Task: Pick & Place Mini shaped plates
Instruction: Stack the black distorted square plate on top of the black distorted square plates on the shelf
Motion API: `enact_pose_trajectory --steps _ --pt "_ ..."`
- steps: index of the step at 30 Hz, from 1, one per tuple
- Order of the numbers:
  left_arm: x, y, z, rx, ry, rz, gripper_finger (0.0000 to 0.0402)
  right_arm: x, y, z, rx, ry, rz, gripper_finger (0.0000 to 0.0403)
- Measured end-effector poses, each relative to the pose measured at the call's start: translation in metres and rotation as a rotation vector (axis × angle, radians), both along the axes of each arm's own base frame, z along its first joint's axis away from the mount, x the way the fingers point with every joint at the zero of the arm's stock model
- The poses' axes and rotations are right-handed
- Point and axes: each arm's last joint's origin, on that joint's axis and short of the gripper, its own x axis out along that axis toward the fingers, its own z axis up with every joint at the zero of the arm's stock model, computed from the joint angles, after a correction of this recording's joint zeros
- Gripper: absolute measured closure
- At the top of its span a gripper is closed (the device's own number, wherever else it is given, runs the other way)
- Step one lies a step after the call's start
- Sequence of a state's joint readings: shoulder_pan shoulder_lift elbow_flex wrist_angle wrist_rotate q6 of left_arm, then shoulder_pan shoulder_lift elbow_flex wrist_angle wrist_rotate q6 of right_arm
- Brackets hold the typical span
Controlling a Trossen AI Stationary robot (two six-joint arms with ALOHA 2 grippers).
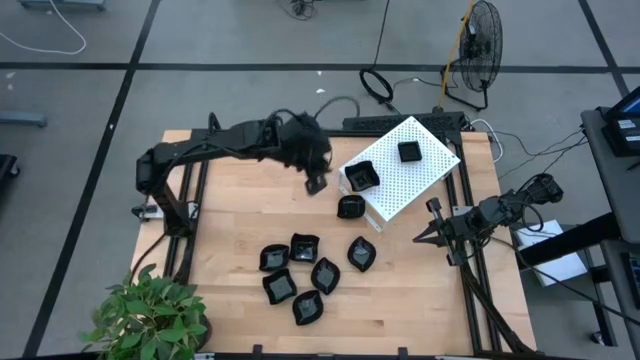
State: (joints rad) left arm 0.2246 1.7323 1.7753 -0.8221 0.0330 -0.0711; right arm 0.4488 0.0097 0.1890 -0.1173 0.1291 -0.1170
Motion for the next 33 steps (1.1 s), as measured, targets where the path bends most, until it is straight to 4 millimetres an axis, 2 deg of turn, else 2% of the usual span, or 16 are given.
enact_pose_trajectory --steps 5,8,12,16,21,28,33 --pt "-0.015 -0.047 -0.014 -0.062 0.266 -0.045 0.0248 0.0 0.0 0.0 0.0 0.001 0.0 0.0403" --pt "-0.018 -0.075 -0.028 -0.052 0.365 -0.047 0.023 0.0 0.0 0.0 0.0 0.0 0.0 0.0403" --pt "-0.017 -0.106 -0.062 -0.01 0.429 -0.123 0.0217 0.0 0.0 0.0 0.0 0.0 0.0 0.0403" --pt "-0.017 -0.123 -0.097 0.027 0.43 -0.21 0.0215 0.0 0.0 0.0 0.0 0.0 0.0 0.0403" --pt "-0.015 -0.121 -0.129 0.047 0.387 -0.235 0.0215 0.0 0.0 0.0 0.0 0.0 0.0 0.0403" --pt "-0.02 -0.098 -0.161 -0.002 0.381 -0.214 0.0215 0.0 0.0 0.0 0.0 0.0 0.0 0.0403" --pt "-0.026 -0.089 -0.179 -0.058 0.375 -0.218 0.0215 0.0 0.0 0.0 0.0 0.0 0.0 0.0403"
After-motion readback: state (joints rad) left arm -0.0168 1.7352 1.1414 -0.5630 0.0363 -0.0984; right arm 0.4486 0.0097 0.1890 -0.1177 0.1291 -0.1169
